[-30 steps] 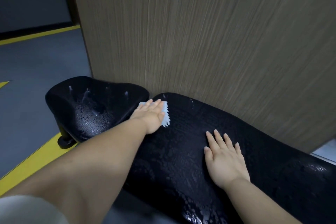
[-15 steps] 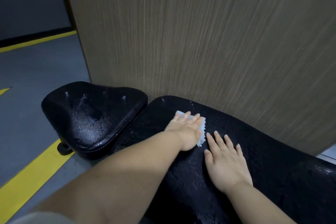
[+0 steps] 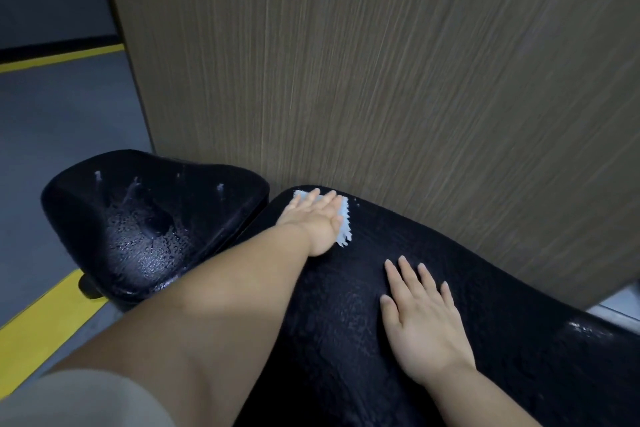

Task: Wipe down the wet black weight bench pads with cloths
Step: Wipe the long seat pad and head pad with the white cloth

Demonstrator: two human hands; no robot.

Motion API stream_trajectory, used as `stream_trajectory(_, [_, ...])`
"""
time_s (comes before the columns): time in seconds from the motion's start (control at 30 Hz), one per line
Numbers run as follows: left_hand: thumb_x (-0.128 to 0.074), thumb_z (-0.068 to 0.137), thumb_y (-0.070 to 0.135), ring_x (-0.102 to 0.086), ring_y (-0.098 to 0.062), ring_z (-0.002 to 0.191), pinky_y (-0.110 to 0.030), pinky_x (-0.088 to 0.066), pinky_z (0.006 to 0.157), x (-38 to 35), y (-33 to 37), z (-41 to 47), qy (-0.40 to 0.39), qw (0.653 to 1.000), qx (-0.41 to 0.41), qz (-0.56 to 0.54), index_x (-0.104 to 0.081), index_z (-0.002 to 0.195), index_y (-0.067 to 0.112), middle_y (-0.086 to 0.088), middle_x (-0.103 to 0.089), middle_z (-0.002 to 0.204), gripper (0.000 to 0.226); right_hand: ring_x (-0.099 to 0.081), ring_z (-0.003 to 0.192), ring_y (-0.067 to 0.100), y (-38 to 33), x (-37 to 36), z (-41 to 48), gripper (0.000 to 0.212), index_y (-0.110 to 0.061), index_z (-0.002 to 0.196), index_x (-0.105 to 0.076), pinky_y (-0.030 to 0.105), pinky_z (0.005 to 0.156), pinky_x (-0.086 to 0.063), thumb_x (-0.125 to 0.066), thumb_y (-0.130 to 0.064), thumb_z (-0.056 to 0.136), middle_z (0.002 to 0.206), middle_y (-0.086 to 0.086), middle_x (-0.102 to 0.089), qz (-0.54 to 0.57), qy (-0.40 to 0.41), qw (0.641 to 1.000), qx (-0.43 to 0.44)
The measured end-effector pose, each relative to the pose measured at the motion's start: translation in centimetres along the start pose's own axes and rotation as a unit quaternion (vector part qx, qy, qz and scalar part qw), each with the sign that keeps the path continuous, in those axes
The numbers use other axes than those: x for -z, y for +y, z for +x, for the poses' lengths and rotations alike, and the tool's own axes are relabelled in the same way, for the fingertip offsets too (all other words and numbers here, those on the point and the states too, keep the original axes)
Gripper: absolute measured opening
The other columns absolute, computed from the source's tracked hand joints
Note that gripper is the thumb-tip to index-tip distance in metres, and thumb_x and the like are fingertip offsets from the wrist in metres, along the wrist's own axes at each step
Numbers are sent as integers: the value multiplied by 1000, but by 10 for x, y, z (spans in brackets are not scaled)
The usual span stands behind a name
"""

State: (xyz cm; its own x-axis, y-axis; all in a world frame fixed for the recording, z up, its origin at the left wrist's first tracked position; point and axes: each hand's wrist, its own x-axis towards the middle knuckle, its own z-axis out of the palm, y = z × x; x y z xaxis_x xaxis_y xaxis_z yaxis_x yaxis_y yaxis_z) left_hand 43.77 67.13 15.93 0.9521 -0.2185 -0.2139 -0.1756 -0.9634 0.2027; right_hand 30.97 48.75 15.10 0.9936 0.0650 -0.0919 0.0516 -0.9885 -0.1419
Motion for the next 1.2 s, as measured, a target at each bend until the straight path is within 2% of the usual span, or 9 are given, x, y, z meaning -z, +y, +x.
stream_trajectory(0.17, [-8, 106, 36, 14, -14, 149, -39, 4, 121, 10, -38, -3, -11, 997, 77, -27, 6, 156, 27, 13, 12, 162, 53, 16, 146, 13, 1, 0, 2, 55, -34, 152, 6, 39, 120, 7, -11, -45, 100, 159, -12, 13, -3, 1, 1000, 5])
stream_trajectory(0.33, [-9, 106, 36, 15, -15, 149, -38, 6, 121, 6, -42, -13, -4, 996, 83, -12, 6, 156, 25, 11, 12, 162, 53, 17, 146, 14, 0, 0, 7, 55, -33, 152, 7, 40, 120, 8, -10, -44, 101, 159, -12, 13, 1, 1, 1000, 8])
stream_trajectory(0.43, [-10, 106, 36, 14, -15, 149, -41, 6, 121, 4, -28, -16, -6, 998, 60, 5, 7, 155, 24, 10, 12, 162, 54, 16, 146, 15, 1, -1, 9, 55, -32, 152, 7, 40, 120, 8, -10, -43, 101, 159, -11, 13, -3, 1, 1000, 9])
stream_trajectory(0.67, [-12, 106, 35, 12, -16, 149, -42, 6, 121, -5, 41, -2, -12, 997, -65, 48, 3, 156, 22, 8, 10, 163, 54, 17, 146, 14, -2, 1, 17, 56, -30, 152, 7, 40, 119, 9, -11, -42, 101, 159, -11, 15, -2, -4, 1000, 14])
stream_trajectory(0.8, [-12, 106, 34, 10, -15, 150, -41, 6, 121, -5, 56, 16, -9, 994, -95, 56, 2, 156, 23, 8, 6, 163, 53, 17, 146, 13, -1, 1, 20, 57, -29, 152, 9, 39, 119, 9, -12, -41, 101, 158, -12, 15, -1, -4, 1000, 11])
stream_trajectory(0.87, [-12, 106, 34, 10, -14, 150, -39, 6, 121, -3, 54, 25, -8, 994, -96, 50, 1, 157, 24, 9, 5, 163, 53, 18, 146, 13, 0, 0, 22, 59, -28, 152, 9, 39, 119, 9, -7, -45, 97, 158, -12, 15, -2, -6, 1000, 12])
stream_trajectory(0.97, [-12, 107, 34, 8, -14, 150, -38, 6, 121, 1, 49, 37, -5, 996, -80, 40, 0, 157, 25, 10, 4, 163, 52, 18, 145, 11, 0, 0, 25, 75, -29, 152, 8, 38, 119, 10, 10, -53, 81, 158, -13, 15, -2, -5, 1000, 14])
stream_trajectory(1.1, [-12, 107, 34, 6, -14, 150, -38, 5, 121, 7, 35, 47, -2, 998, -48, 40, -2, 157, 24, 10, 1, 163, 52, 18, 145, 10, 0, 3, 30, 57, -29, 152, 8, 37, 119, 10, -10, -44, 100, 158, -14, 16, 3, -9, 1000, 14])
stream_trajectory(1.2, [-11, 106, 35, 5, -14, 150, -38, 5, 121, 11, 18, 52, 0, 999, -20, 33, -2, 157, 24, 10, 0, 163, 52, 17, 145, 10, 0, 4, 35, 56, -30, 152, 7, 37, 119, 10, -12, -42, 101, 158, -14, 15, 0, -8, 1000, 18])
